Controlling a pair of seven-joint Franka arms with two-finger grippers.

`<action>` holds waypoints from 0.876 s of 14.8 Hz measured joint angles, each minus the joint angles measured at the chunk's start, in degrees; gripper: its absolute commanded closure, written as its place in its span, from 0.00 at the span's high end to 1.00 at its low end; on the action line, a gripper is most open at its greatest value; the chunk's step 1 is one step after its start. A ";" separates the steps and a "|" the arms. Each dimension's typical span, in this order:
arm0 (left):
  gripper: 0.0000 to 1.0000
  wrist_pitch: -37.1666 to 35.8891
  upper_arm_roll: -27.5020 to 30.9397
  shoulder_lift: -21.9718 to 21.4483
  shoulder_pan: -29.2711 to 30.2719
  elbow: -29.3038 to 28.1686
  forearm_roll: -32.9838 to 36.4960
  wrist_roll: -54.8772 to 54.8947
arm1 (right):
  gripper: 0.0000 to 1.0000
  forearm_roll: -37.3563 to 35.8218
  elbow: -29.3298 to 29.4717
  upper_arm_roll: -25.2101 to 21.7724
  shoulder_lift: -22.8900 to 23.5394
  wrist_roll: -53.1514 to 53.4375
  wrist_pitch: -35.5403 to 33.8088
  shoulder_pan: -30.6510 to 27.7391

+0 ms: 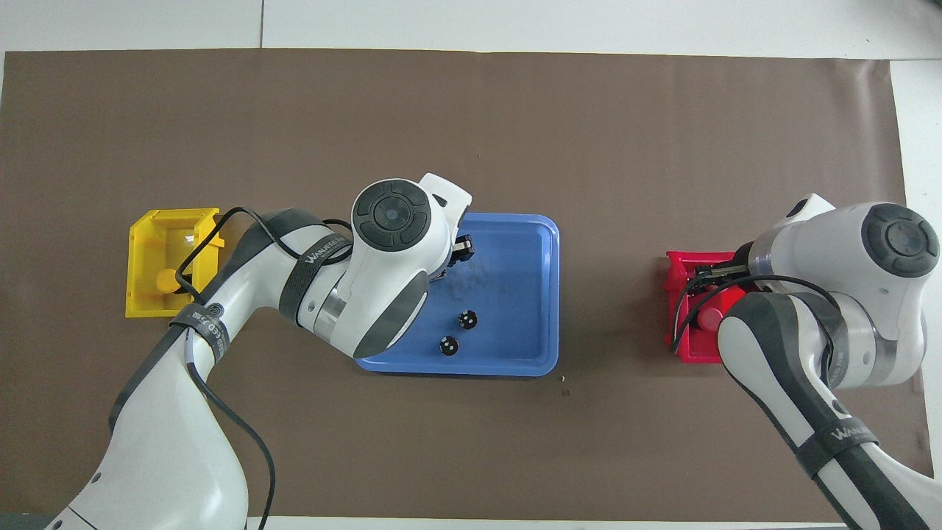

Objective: Sort red and yellow buttons by color
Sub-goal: 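Reach the left gripper to the last yellow button and grasp it, then carry the yellow button into the yellow bin while the right gripper withdraws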

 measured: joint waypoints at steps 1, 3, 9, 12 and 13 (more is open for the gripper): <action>0.02 0.32 -0.01 0.00 0.00 -0.20 0.00 -0.45 | 0.74 0.00 0.00 0.01 -0.01 0.00 0.00 0.07; 0.02 1.14 -0.02 0.00 0.00 -0.51 0.00 -2.77 | 0.78 0.00 0.09 0.00 -0.01 0.00 -0.12 0.07; 0.01 -4.32 0.68 -0.11 1.30 2.74 0.03 -5.28 | 1.00 0.00 10.29 -0.03 -0.05 0.00 -12.57 0.05; 0.02 -12.96 1.89 -2.22 4.40 6.84 1.59 -0.79 | 1.00 0.00 17.62 -0.08 -0.20 0.08 -19.96 0.00; 0.02 -15.83 2.76 -3.56 5.89 7.79 2.26 2.75 | 1.00 -0.01 20.88 -0.16 -0.31 0.10 -23.86 -0.14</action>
